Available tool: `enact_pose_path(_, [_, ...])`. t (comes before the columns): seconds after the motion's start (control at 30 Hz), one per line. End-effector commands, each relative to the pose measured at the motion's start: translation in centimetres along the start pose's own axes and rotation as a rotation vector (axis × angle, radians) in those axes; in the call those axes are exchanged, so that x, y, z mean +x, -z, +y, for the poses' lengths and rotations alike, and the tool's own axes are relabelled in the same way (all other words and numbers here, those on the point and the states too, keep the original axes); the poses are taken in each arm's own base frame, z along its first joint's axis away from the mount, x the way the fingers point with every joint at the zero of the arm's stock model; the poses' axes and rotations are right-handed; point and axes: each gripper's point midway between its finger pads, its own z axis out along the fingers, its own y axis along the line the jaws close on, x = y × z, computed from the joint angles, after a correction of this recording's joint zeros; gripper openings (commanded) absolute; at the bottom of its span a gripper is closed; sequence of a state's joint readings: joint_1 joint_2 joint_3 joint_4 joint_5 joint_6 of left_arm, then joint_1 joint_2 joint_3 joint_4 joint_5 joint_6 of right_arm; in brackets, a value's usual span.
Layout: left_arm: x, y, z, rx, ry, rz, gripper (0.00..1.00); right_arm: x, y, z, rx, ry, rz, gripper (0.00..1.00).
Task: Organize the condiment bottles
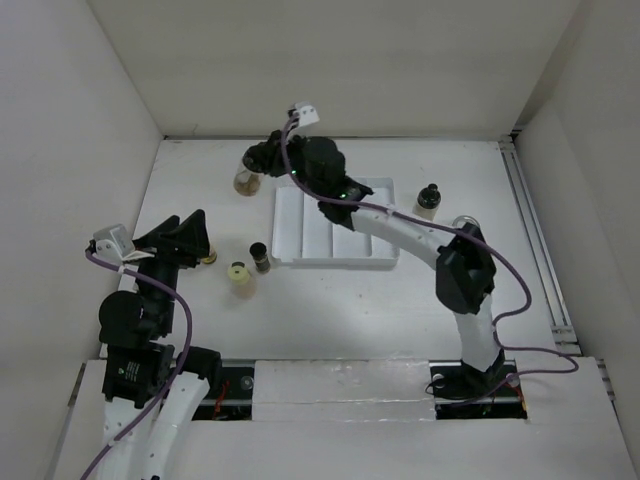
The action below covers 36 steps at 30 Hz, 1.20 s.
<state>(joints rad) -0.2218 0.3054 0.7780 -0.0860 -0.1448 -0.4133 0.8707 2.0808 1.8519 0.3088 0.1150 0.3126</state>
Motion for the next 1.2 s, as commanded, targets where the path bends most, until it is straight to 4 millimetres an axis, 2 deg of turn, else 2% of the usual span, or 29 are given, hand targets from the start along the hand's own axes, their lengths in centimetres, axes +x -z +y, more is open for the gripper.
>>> enact_pose_path(0.0, [-0.2, -0.4, -0.8, 0.037, 0.013, -0.015, 0.58, -6.1, 2.2, -6.1, 0.106, -0.029, -0.169, 0.29])
enact_pose_path(0.03, [-0.2, -0.4, -0.8, 0.037, 0.013, -0.015, 0.58, -7.5, 2.7, -5.6, 0.098, -0.031, -0.191, 0.28])
enact_pose_path(0.07, [-0.4, -0.4, -1.0, 0.050, 0.015, -0.018, 0.58, -8.2, 3.4, -8.7, 0.172, -0.026, -0.205, 0.28])
enact_pose_path(0.1, [-0.4, -0.4, -1.0, 0.050, 0.015, -0.018, 0.58, -7.0, 4.3, -10.8, 0.227, -0.009, -0.179, 0.28])
enact_pose_path(0.13, [-0.4, -0.4, -1.0, 0.050, 0.015, -0.018, 0.58, -8.4, 5.5, -12.1, 0.262, 0.005, -0.201, 0.28])
enact_pose_path(0.17, [0.4, -0.6, -0.9, 0.051, 0.011, 0.003, 0.58, -9.0, 6.5, -14.8, 0.325, 0.010, -0.213, 0.28])
enact_pose_path(0.27, [0.5, -0.8, -1.1, 0.060, 0.011, 0.010, 0.58, -8.4, 9.3, -18.7, 0.437, 0.048, -0.187, 0.28])
enact_pose_path(0.3, [0.6, -0.8, -1.3, 0.068, 0.011, 0.014, 0.59, -8.5, 10.5, -20.8, 0.506, 0.063, -0.187, 0.28])
enact_pose_path(0.33, [0.6, -0.8, -1.3, 0.068, 0.011, 0.014, 0.59, -7.2, 11.5, -22.2, 0.547, 0.067, -0.155, 0.28])
enact_pose_path(0.37, [0.7, -0.8, -1.5, 0.076, 0.020, 0.018, 0.59, -7.6, 12.3, -22.8, 0.569, 0.068, -0.164, 0.28])
enact_pose_path(0.4, [0.9, -1.0, -1.4, 0.072, 0.019, 0.026, 0.59, -7.7, 13.3, -24.3, 0.620, 0.070, -0.170, 0.28])
enact_pose_path(0.43, [0.9, -1.0, -1.4, 0.072, 0.019, 0.026, 0.59, -7.2, 13.8, -25.2, 0.647, 0.081, -0.158, 0.28])
enact_pose_path(0.47, [1.0, -0.9, -1.5, 0.080, 0.019, 0.031, 0.59, -6.6, 14.4, -25.5, 0.661, 0.083, -0.146, 0.28])
enact_pose_path(0.57, [1.1, -1.2, -1.7, 0.089, 0.018, 0.037, 0.59, -6.3, 15.6, -27.4, 0.731, 0.105, -0.141, 0.28])
enact_pose_path(0.73, [1.4, -1.3, -1.8, 0.093, 0.017, 0.049, 0.59, -6.4, 17.0, -28.9, 0.829, 0.165, -0.137, 0.28])
enact_pose_path(0.9, [1.9, -1.5, -1.8, 0.098, 0.016, 0.063, 0.59, -5.2, 17.7, -30.2, 0.922, 0.200, -0.115, 0.28])
enact_pose_path(0.97, [1.9, -1.5, -1.8, 0.098, 0.016, 0.063, 0.59, -4.1, 17.1, -30.6, 0.914, 0.204, -0.092, 0.28])
enact_pose_path(1.03, [2.2, -1.7, -1.7, 0.094, 0.015, 0.071, 0.59, -4.2, 16.2, -30.4, 0.891, 0.202, -0.087, 0.28])
enact_pose_path(1.1, [2.2, -1.7, -1.7, 0.094, 0.015, 0.071, 0.59, -2.7, 16.0, -31.1, 0.902, 0.210, -0.043, 0.30])
enact_pose_path(1.17, [2.2, -1.7, -1.7, 0.094, 0.015, 0.071, 0.59, -2.3, 15.6, -31.6, 0.895, 0.201, -0.037, 0.30])
